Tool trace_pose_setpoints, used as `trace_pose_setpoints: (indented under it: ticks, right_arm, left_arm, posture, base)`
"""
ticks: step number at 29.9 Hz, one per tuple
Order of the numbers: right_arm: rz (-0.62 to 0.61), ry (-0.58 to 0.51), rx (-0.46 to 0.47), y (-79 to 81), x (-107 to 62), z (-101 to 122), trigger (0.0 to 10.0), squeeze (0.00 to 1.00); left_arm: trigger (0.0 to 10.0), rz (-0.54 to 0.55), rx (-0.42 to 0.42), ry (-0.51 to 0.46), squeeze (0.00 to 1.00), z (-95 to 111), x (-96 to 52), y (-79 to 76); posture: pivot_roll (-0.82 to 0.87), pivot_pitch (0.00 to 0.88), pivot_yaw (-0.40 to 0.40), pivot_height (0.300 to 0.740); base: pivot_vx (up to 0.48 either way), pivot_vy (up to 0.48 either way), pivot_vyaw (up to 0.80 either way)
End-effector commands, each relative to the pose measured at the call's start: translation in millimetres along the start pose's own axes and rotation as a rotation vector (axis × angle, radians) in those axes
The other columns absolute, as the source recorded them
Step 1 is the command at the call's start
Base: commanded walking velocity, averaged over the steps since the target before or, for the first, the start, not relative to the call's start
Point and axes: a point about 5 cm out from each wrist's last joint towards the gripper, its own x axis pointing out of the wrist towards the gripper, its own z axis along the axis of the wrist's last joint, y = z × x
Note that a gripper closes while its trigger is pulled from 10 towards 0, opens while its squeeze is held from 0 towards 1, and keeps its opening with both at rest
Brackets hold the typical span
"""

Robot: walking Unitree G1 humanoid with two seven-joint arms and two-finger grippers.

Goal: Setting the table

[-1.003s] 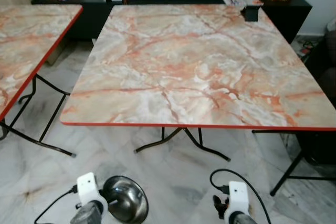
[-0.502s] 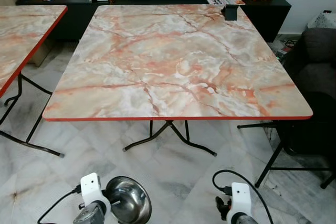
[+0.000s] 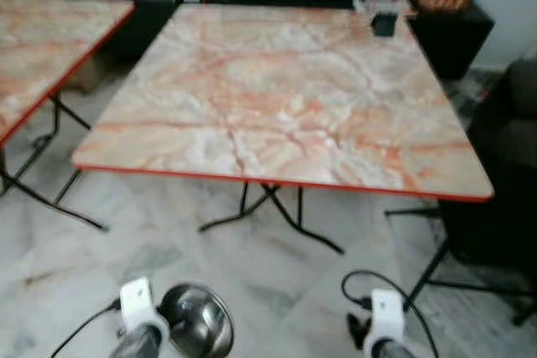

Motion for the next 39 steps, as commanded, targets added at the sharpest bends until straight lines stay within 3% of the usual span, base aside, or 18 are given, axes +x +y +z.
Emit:
trace_pose_setpoints:
  ticks: [1, 11, 18, 21, 25, 26, 27, 31, 35, 39]
  right_arm:
    - [-0.016, 0.011, -0.009, -6.7, -1.4, -2, 10.0, 0.0]
    - [-0.011, 0.016, -0.016, -6.6, -1.5, -3, 10.0, 0.0]
    - [-0.005, 0.01, -0.017, -4.0, -0.1, 1, 10.0, 0.0]
    - [-0.004, 0.01, -0.018, -4.4, 0.1, 2, 10.0, 0.0]
    - [-0.003, 0.011, -0.02, -4.7, 0.0, 2, 10.0, 0.0]
    - [-0.003, 0.012, -0.022, -5.1, 0.0, 2, 10.0, 0.0]
    - [-0.003, 0.012, -0.022, -5.1, 0.0, 2, 10.0, 0.0]
    - [0.002, 0.013, -0.026, -4.4, 0.4, 3, 10.0, 0.0]
    - [0.009, 0.014, -0.033, -2.8, 0.9, 4, 10.0, 0.0]
    - [0.016, 0.012, -0.036, -0.6, 1.5, 5, 10.0, 0.0]
  left_arm:
    - [10.0, 0.002, 0.009, 0.012, 0.0, -2, 0.4, -3.4]
    - [10.0, 0.036, -0.016, -0.028, 0.0, 1, -1.3, 5.2]
    - [10.0, 0.023, -0.054, -0.067, 0.0, 9, 0.7, -0.1]
    - [10.0, 0.131, -0.055, -0.195, 0.0, 31, 0.8, 9.5]
    - [10.0, 0.21, -0.04, -0.281, 0.0, 46, -1.3, 18.0]
    - [10.0, 0.324, -0.021, -0.383, 0.0, 65, -6.1, 32.7]
    - [10.0, 0.324, -0.021, -0.383, 0.0, 65, -6.1, 32.7]
    - [10.0, 0.573, 0.004, -0.632, 0.0, 116, -27.1, 69.6]
    - [10.0, 0.739, 0.123, -0.856, 0.0, 167, -51.3, 81.5]
    - [10.0, 0.92, 0.159, -1.09, 0.0, 219, -87.1, 85.7]
  posture:
    - [0.02, 0.087, -0.05, 0.74]
    - [0.04, 0.072, -0.056, 0.74]
    - [0.05, 0.099, -0.064, 0.74]
    - [0.06, 0.113, -0.07, 0.74]
    - [0.06, 0.118, -0.072, 0.74]
    - [0.07, 0.123, -0.079, 0.74]
    - [0.07, 0.123, -0.079, 0.74]
    - [0.09, 0.133, -0.088, 0.74]
    - [0.1, 0.136, -0.091, 0.74]
    - [0.1, 0.132, -0.091, 0.74]
  base:
    - [0.0, 0.0, 0.0]
    - [0.0, 0.0, 0.0]
    - [0.0, 0.0, 0.0]
    - [0.0, 0.0, 0.0]
    - [0.0, 0.0, 0.0]
    - [0.0, 0.0, 0.0]
    - [0.0, 0.0, 0.0]
    - [0.0, 0.0, 0.0]
    - [0.0, 0.0, 0.0]
    - [0.0, 0.0, 0.0]
